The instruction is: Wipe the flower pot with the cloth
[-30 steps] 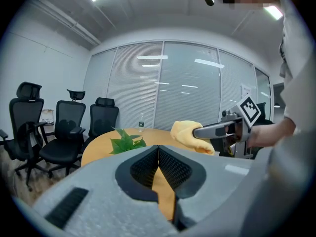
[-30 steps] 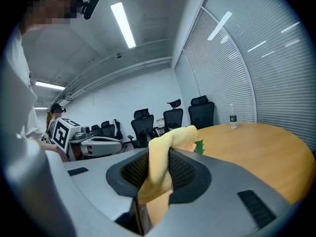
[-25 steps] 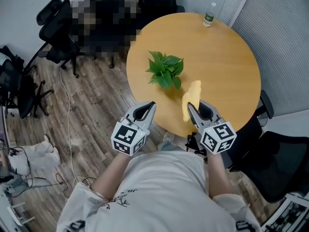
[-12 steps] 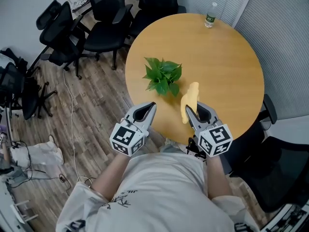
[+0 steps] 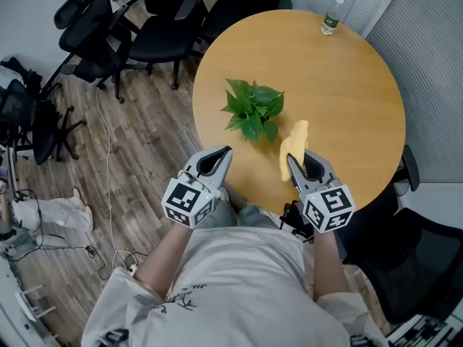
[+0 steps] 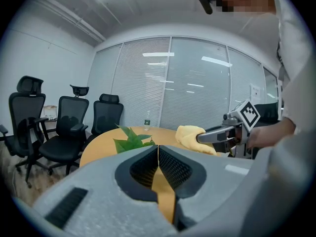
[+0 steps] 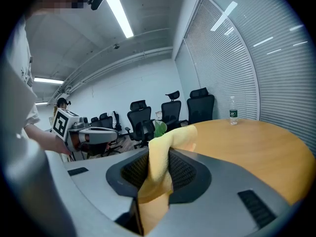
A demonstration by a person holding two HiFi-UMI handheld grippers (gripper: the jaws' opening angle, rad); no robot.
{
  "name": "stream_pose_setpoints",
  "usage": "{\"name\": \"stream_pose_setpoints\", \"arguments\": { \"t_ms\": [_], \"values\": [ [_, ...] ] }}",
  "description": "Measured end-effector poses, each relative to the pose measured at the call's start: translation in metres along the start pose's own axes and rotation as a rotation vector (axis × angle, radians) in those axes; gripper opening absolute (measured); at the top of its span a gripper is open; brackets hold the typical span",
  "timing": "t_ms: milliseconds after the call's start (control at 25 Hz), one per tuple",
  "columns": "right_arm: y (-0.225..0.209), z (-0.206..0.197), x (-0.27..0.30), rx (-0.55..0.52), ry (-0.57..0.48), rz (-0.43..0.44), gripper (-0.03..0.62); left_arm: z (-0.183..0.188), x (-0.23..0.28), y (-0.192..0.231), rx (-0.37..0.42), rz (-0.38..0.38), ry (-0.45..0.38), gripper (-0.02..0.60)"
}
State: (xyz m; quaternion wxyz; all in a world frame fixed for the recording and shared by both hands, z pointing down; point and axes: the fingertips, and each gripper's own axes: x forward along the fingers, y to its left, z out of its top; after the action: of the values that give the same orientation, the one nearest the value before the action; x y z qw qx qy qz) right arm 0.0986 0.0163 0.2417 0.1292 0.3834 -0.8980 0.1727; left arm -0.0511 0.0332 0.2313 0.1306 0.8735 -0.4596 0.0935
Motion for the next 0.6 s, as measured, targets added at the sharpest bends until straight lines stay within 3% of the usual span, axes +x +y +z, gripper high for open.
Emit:
{"name": "stream_pose_setpoints", "arguments": {
  "t_ms": [600],
  "values": [
    [-0.016,-0.017,0.037,-0.02,0.097,-0.086,0.095,-0.022,0.03,0.056,0.046,-0.115,0.07,0.014]
  ]
}}
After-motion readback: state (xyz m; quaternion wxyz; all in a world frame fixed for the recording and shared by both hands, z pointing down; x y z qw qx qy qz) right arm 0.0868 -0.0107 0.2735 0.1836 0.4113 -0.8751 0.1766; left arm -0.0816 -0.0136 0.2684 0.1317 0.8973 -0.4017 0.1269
